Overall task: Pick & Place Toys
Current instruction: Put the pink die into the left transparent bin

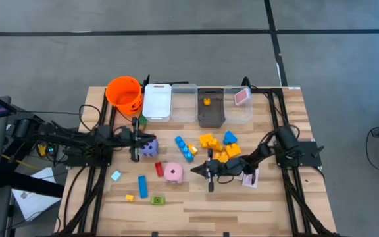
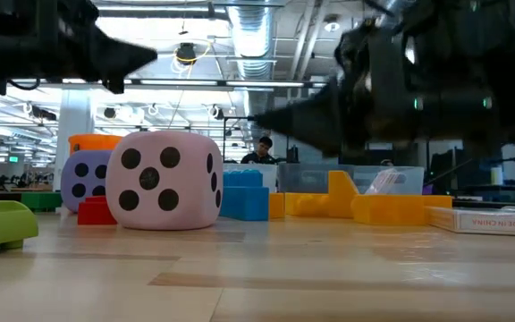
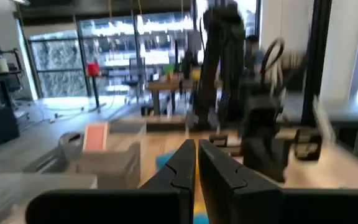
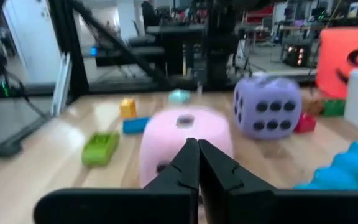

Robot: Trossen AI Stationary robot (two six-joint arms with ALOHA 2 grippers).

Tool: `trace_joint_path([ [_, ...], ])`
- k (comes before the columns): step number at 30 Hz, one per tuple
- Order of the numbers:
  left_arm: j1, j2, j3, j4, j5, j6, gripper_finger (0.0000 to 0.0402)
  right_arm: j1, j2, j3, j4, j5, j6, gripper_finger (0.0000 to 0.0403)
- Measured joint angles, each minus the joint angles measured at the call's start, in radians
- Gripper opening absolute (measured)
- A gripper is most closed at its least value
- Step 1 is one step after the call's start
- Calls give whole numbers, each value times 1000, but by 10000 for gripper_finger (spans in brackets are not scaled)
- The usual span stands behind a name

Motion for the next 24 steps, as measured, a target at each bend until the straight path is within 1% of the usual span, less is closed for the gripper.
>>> trace_joint_path([
  [3, 0, 0, 0, -88, 0, 49, 12, -25, 73, 13, 67, -5, 9, 8],
  [4, 0, 0, 0, -113, 0, 52, 14, -45, 89, 1, 109, -29, 30, 14],
  [6, 0, 0, 0, -137, 0, 43, 19, -84, 116, -9, 148, -101, 56, 32],
  [8, 0, 0, 0, -141, 1, 23, 28, -112, 116, -15, 130, -172, 61, 55],
  [10, 0, 0, 0, -132, 1, -5, 40, -122, 104, -19, 127, -272, 61, 83],
  [12, 0, 0, 0, -133, 2, -58, 57, -125, 104, -26, 119, -357, 74, 116],
  [14, 0, 0, 0, -139, 5, -141, 78, -127, 97, -31, 100, -415, 99, 153],
  [16, 0, 0, 0, -156, 5, -220, 101, -126, 86, -31, 69, -436, 126, 192],
  [19, 0, 0, 0, -161, 5, -245, 136, -124, 63, -34, -3, -443, 142, 243],
  [21, 0, 0, 0, -161, 5, -246, 160, -127, 43, -34, -38, -442, 139, 269],
  [24, 0, 0, 0, -160, 5, -248, 188, -134, 30, -31, -35, -435, 142, 296],
])
